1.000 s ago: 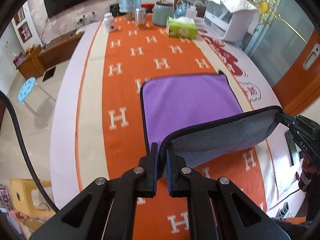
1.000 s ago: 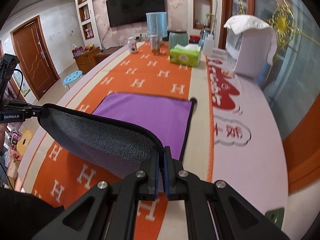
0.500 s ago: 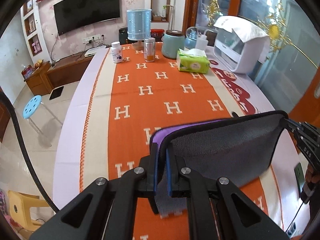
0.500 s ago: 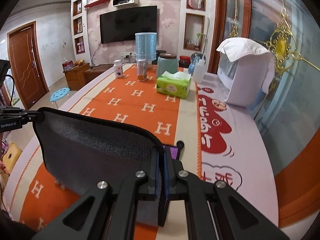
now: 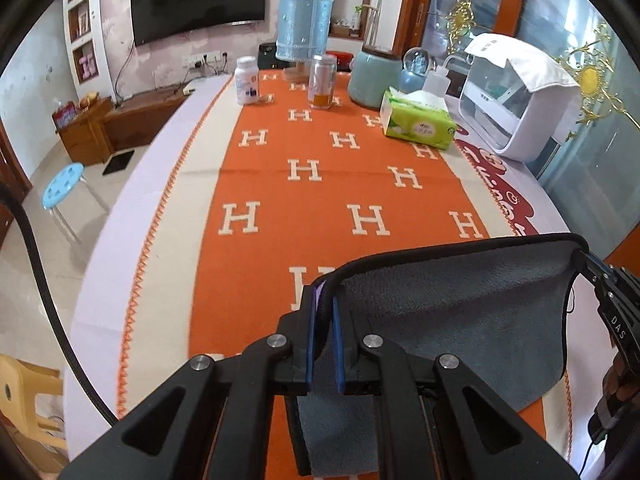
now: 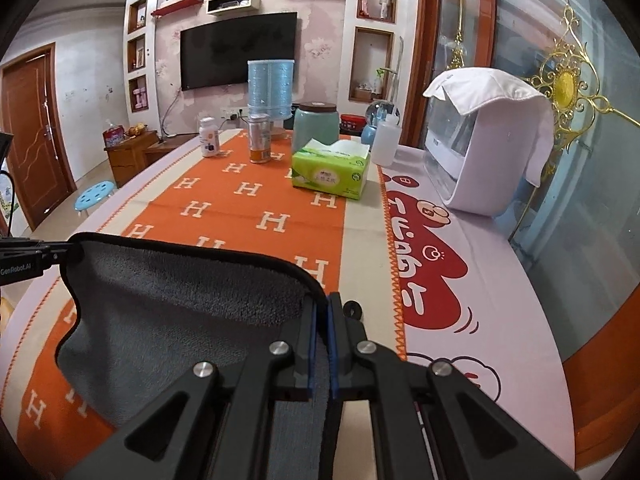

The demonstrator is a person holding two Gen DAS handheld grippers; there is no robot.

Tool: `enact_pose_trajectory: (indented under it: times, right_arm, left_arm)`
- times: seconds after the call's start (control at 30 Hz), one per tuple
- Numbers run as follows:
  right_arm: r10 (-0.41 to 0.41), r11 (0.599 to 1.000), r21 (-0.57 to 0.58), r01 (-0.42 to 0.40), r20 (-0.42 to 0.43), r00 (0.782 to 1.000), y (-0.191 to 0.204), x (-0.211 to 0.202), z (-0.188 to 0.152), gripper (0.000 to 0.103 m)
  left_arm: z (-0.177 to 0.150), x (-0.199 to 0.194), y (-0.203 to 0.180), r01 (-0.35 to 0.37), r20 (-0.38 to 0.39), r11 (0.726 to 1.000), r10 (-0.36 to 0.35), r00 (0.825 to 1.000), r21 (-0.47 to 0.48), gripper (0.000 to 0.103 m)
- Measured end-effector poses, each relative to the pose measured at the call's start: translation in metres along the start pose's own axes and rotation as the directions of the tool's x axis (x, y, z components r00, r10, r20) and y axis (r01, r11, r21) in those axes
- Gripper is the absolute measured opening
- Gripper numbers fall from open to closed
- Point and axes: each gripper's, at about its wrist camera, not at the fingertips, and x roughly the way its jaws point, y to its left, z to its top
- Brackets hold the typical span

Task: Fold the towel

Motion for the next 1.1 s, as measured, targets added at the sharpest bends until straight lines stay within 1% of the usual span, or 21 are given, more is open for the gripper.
enact_pose_trajectory:
  times: [0.07, 0.1, 0.13, 0.17, 0.2, 0.23, 0.27, 0.3, 0.37, 0.4, 0.43, 0.47, 0.5, 0.53, 0.6, 0.63, 0.67, 0.8, 0.9, 1.0, 1.1]
  right_arm:
    - [-0.005, 1.0, 0.008, 0.005, -0.017, 1.0, -0.002, 0.009, -0.002, 0.01]
    - [-0.01, 1.0, 0.012, 0.01, -0.024, 1.0, -0.003, 0.012, -0.003, 0.013]
    - [-0.016, 1.0, 0.016, 0.017, -0.028, 0.999, -0.004, 0.015, -0.004, 0.015]
    - [-0.021, 0.999, 0.024, 0.022, -0.034, 0.999, -0.006, 0.018, -0.005, 0.024]
    - [-0.019, 0.999, 0.034, 0.02, -0.042, 0.999, -0.008, 0.022, -0.006, 0.029]
    - [-0.016, 0.999, 0.04, 0.017, -0.046, 0.999, -0.01, 0.024, -0.007, 0.038]
    - [-0.02, 0.999, 0.044, 0.022, -0.048, 0.999, -0.011, 0.026, -0.008, 0.042]
    - [-0.023, 0.999, 0.046, 0.025, -0.051, 0.998, -0.011, 0.028, -0.009, 0.044]
    - [-0.024, 0.999, 0.046, 0.027, -0.062, 0.998, -0.01, 0.03, -0.011, 0.046]
    - [-0.022, 0.999, 0.046, 0.025, -0.064, 0.998, -0.01, 0.031, -0.011, 0.047]
    - [-0.021, 0.999, 0.048, 0.024, -0.067, 0.998, -0.009, 0.032, -0.011, 0.049]
    - [-0.019, 0.998, 0.051, 0.022, -0.069, 0.997, -0.009, 0.032, -0.011, 0.053]
    - [-0.016, 0.998, 0.053, 0.02, -0.07, 0.997, -0.008, 0.031, -0.011, 0.058]
    - [-0.012, 0.998, 0.053, 0.016, -0.073, 0.997, -0.006, 0.031, -0.011, 0.061]
    - [-0.003, 0.999, 0.047, 0.006, -0.077, 0.997, -0.003, 0.029, -0.01, 0.067]
    - [0.0, 0.999, 0.042, 0.003, -0.078, 0.997, -0.002, 0.028, -0.01, 0.069]
    - [0.002, 0.999, 0.034, 0.001, -0.08, 0.997, 0.001, 0.026, -0.01, 0.074]
    - [0.008, 1.0, 0.025, -0.007, -0.08, 0.997, 0.008, 0.018, -0.009, 0.088]
    - [0.01, 1.0, 0.025, -0.008, -0.072, 0.997, 0.012, 0.01, -0.009, 0.094]
    - [0.019, 0.999, 0.027, -0.017, -0.074, 0.997, 0.015, 0.003, -0.01, 0.098]
    - [0.021, 0.999, 0.03, -0.019, -0.08, 0.997, 0.018, -0.006, -0.012, 0.101]
  left_arm:
    - [-0.002, 0.01, 0.0, -0.003, -0.022, 1.0, 0.002, 1.0, -0.007, 0.01]
    - [-0.002, 0.015, 0.001, -0.006, -0.03, 1.0, 0.005, 1.0, -0.013, 0.015]
    - [-0.003, 0.019, 0.001, -0.007, -0.038, 1.0, 0.007, 0.999, -0.016, 0.018]
    - [-0.004, 0.021, 0.001, -0.006, -0.044, 1.0, 0.005, 0.999, -0.019, 0.023]
    - [-0.005, 0.023, 0.002, -0.004, -0.047, 1.0, 0.003, 0.999, -0.025, 0.027]
    - [-0.006, 0.024, 0.003, -0.005, -0.048, 1.0, 0.004, 0.999, -0.03, 0.028]
    - [-0.007, 0.025, 0.004, -0.006, -0.047, 0.999, 0.004, 0.999, -0.036, 0.031]
    - [-0.007, 0.026, 0.005, -0.004, -0.047, 0.999, 0.002, 0.999, -0.042, 0.035]
    - [-0.008, 0.027, 0.007, -0.003, -0.047, 0.999, 0.0, 0.999, -0.052, 0.04]
    - [-0.008, 0.026, 0.008, -0.002, -0.046, 0.998, -0.001, 0.999, -0.059, 0.048]
    - [-0.008, 0.025, 0.01, -0.003, -0.046, 0.998, 0.0, 0.999, -0.064, 0.053]
    - [-0.008, 0.024, 0.011, -0.004, -0.043, 0.997, 0.001, 0.999, -0.071, 0.057]
    - [-0.007, 0.023, 0.011, -0.003, -0.04, 0.997, 0.0, 0.999, -0.075, 0.059]
    - [-0.007, 0.021, 0.012, -0.001, -0.038, 0.997, -0.002, 0.999, -0.078, 0.061]
    - [-0.007, 0.019, 0.011, 0.0, -0.042, 0.997, -0.003, 0.999, -0.079, 0.075]
    - [-0.007, 0.017, 0.011, -0.003, -0.04, 0.997, 0.0, 0.999, -0.079, 0.078]
    - [-0.007, 0.015, 0.011, -0.008, -0.038, 0.997, 0.005, 0.999, -0.078, 0.082]
    - [-0.007, 0.007, 0.009, -0.001, -0.042, 0.997, -0.002, 0.999, -0.075, 0.091]
    - [-0.008, -0.002, 0.009, 0.0, -0.036, 0.997, -0.002, 0.999, -0.077, 0.097]
    - [-0.01, -0.011, 0.008, -0.002, -0.032, 0.997, -0.001, 0.999, -0.077, 0.101]
    - [-0.013, -0.02, 0.007, -0.013, -0.029, 0.997, 0.011, 1.0, -0.074, 0.101]
